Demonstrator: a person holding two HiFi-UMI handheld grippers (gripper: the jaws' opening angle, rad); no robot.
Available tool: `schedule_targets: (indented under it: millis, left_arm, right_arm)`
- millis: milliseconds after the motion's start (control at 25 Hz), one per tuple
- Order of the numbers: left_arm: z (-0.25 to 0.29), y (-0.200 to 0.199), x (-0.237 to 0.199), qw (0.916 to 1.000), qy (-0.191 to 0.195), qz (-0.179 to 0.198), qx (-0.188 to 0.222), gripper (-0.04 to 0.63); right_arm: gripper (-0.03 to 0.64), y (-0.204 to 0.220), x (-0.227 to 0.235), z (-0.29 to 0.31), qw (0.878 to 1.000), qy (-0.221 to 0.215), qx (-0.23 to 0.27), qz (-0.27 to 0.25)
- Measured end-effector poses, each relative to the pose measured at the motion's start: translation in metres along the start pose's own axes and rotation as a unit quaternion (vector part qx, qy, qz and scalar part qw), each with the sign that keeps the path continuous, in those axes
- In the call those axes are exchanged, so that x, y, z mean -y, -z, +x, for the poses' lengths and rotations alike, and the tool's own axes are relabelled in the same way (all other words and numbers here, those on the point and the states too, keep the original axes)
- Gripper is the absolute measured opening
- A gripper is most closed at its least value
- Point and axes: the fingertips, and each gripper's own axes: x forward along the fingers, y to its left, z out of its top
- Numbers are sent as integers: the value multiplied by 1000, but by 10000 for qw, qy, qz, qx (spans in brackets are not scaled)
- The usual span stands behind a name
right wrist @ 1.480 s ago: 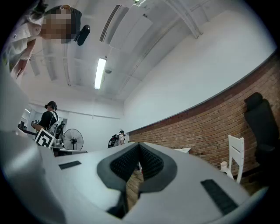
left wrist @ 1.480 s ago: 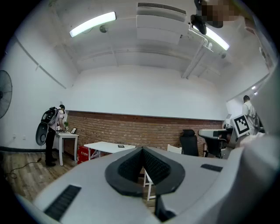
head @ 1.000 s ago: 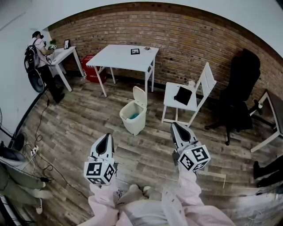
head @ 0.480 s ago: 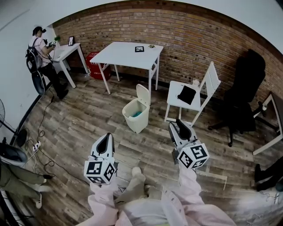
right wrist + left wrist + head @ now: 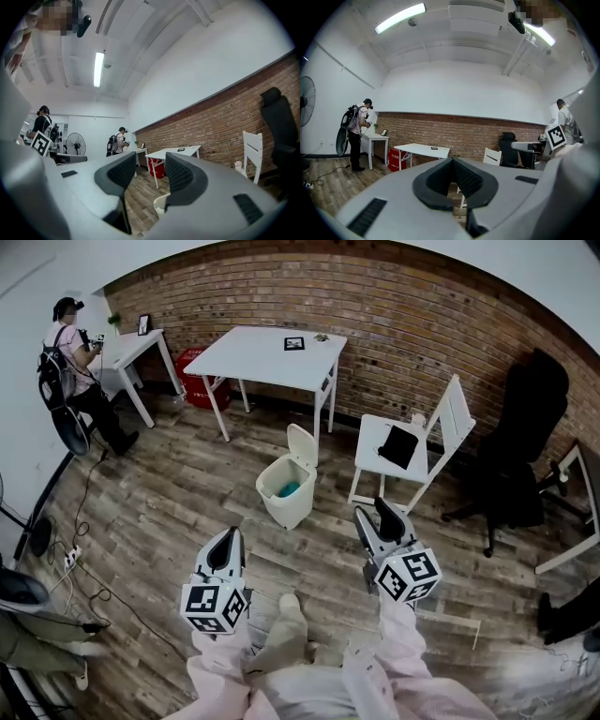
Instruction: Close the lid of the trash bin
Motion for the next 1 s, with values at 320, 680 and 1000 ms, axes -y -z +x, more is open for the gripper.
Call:
schedule_targets:
  millis: [320, 680, 1000]
  left_arm:
    - [74, 5, -43, 9997, 33, -94, -218, -8]
    - [154, 0, -81, 9990, 271, -183, -307, -8]
    - [195, -3, -106, 9987, 336, -178, -331, -8]
  right_arm:
    - [195, 13, 33, 81, 9996, 223, -69, 150]
    - [195, 18, 59, 153, 9983, 426, -112, 380]
    - [194, 32, 72, 194, 9970, 452, -224, 588]
